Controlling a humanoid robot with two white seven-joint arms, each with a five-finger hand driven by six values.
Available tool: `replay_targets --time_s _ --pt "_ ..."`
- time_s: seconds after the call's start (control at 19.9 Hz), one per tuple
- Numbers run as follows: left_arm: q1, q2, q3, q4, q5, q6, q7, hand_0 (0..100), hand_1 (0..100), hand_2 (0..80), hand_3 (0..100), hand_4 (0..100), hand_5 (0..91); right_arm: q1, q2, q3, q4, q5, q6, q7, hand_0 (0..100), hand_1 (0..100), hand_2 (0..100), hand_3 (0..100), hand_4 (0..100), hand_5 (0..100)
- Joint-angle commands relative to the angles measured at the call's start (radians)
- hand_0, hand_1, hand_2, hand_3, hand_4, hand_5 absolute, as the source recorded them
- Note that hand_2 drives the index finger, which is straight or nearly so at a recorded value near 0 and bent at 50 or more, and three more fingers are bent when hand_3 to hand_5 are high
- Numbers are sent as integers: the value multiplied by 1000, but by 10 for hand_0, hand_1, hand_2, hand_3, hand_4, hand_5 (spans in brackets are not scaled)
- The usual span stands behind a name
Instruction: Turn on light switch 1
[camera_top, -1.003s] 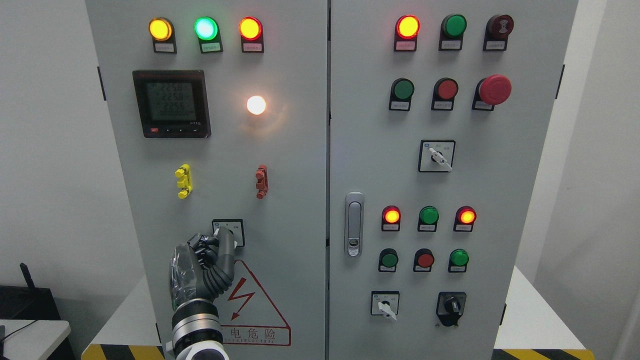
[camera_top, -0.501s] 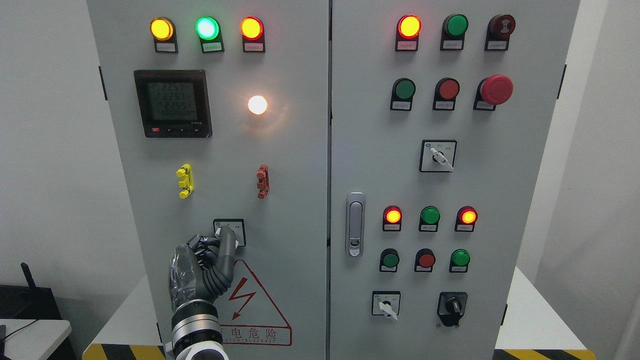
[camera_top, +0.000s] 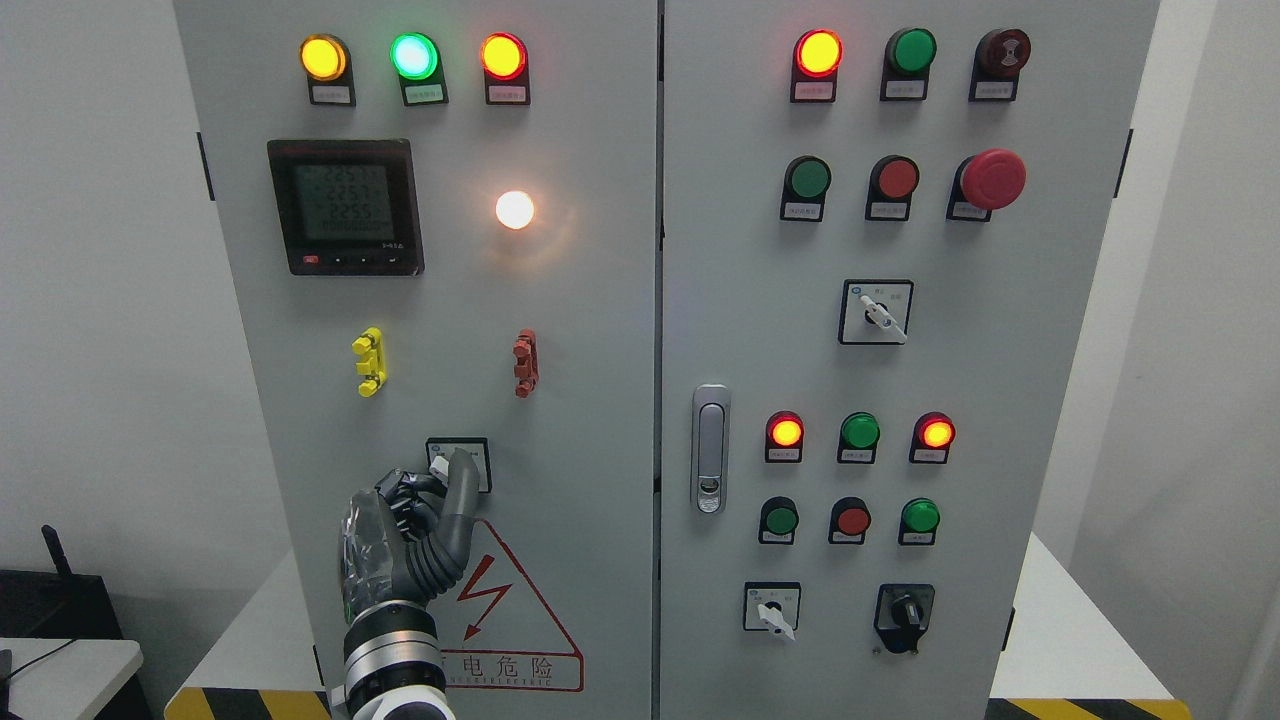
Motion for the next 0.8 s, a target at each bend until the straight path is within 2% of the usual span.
replay_targets --time_s 0.0,0.25,0.45,0.6,0.75 --pt "15 -1 8 -23 -1 0 -3 289 362 626 1000 1000 864 0 0 23 0 5 1 0 120 389 0 0 0 0" --pt "55 4 12 -52 -6 -10 -26 291 376 631 1000 1000 862 0 0 23 0 5 1 0 120 389 0 0 0 0" --pt "90 7 40 -82 -62 -23 -83 296 383 634 1000 1000 861 1 1 23 0 5 1 0 120 389 0 0 0 0" --pt "133 8 78 -111 -89 -94 -124 305 386 637 1000 1000 859 0 0 23 0 5 1 0 120 389 0 0 0 0" --pt "229 13 175 -131 -98 -250 -239 298 387 646 1000 1000 856 0 0 23 0 5 1 0 120 389 0 0 0 0"
